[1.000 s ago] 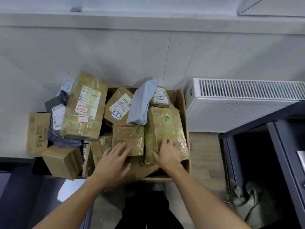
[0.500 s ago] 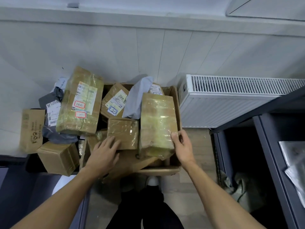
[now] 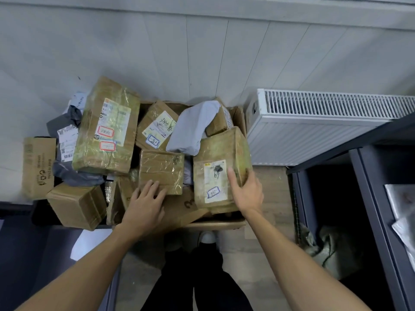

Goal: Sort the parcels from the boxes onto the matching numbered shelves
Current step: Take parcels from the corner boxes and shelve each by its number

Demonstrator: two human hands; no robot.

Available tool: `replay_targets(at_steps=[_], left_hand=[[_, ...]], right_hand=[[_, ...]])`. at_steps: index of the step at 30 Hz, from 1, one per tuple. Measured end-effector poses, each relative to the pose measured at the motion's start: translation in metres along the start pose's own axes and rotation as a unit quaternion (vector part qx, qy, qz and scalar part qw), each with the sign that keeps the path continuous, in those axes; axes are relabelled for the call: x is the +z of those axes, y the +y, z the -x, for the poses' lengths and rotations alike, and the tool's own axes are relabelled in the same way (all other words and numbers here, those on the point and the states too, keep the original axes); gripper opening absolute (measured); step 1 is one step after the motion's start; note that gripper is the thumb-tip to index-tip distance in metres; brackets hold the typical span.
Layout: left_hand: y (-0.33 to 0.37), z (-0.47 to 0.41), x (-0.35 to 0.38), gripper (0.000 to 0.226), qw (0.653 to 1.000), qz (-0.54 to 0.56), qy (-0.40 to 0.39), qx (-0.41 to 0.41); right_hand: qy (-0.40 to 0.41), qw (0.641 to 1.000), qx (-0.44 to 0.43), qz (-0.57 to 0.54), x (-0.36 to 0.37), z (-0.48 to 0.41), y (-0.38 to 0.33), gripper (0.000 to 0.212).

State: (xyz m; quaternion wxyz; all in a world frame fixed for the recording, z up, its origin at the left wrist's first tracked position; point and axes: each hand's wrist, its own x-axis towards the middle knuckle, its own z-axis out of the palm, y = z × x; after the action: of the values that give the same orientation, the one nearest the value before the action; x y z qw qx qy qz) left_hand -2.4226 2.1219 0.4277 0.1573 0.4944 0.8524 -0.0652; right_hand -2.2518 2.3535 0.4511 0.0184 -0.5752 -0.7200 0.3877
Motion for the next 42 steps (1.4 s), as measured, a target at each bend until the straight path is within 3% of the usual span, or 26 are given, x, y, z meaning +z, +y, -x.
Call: replay_targets(at_steps=[3, 8, 14, 18, 20, 22, 26, 30, 36, 42], left_hand=[[0.001, 0.000, 0.000, 0.062, 1.000, -0.003, 0.006, -0.001], [0.005, 0.001, 0.001, 0.059, 1.000, 0.000, 0.004, -0.008], [0.000, -0.001, -0.004, 0.056, 1.000, -0.002, 0.014, -0.024], [0.011, -0.007, -0.013, 0.032, 0.994, 0.059, 0.067, -0.060], [0.026, -0.012, -0.021, 0.041, 0.984, 0.140, 0.081, -0.071], [0.042, -0.019, -0.027, 0.053, 0.972, 0.225, 0.041, -0.063], [0.065, -0.033, -0.028, 0.075, 0.950, 0.305, -0.039, -0.061], [0.078, -0.053, -0.027, 0.085, 0.929, 0.365, -0.015, -0.054], [0.074, -0.094, -0.016, 0.078, 0.930, 0.362, -0.037, -0.050], [0.076, -0.121, -0.013, 0.072, 0.931, 0.359, -0.040, -0.052]], right_hand=[[-0.033, 0.999, 0.022, 0.021, 0.003, -0.008, 0.007, 0.086], [0.001, 1.000, 0.010, 0.009, -0.003, -0.008, 0.014, 0.056], [0.006, 0.996, 0.014, -0.084, -0.018, -0.003, 0.023, 0.051], [-0.095, 0.994, 0.022, -0.056, -0.017, -0.004, 0.022, 0.069], [-0.157, 0.987, 0.017, -0.002, -0.011, -0.007, 0.022, 0.054], [-0.172, 0.985, 0.013, 0.019, -0.005, -0.006, 0.023, 0.048], [-0.165, 0.986, 0.017, 0.002, -0.004, -0.006, 0.032, 0.057], [-0.167, 0.985, -0.002, -0.033, -0.009, -0.009, 0.039, 0.073], [-0.187, 0.979, -0.078, -0.030, 0.003, -0.026, 0.039, 0.084], [-0.181, 0.981, -0.055, -0.052, 0.013, -0.050, 0.026, 0.081]])
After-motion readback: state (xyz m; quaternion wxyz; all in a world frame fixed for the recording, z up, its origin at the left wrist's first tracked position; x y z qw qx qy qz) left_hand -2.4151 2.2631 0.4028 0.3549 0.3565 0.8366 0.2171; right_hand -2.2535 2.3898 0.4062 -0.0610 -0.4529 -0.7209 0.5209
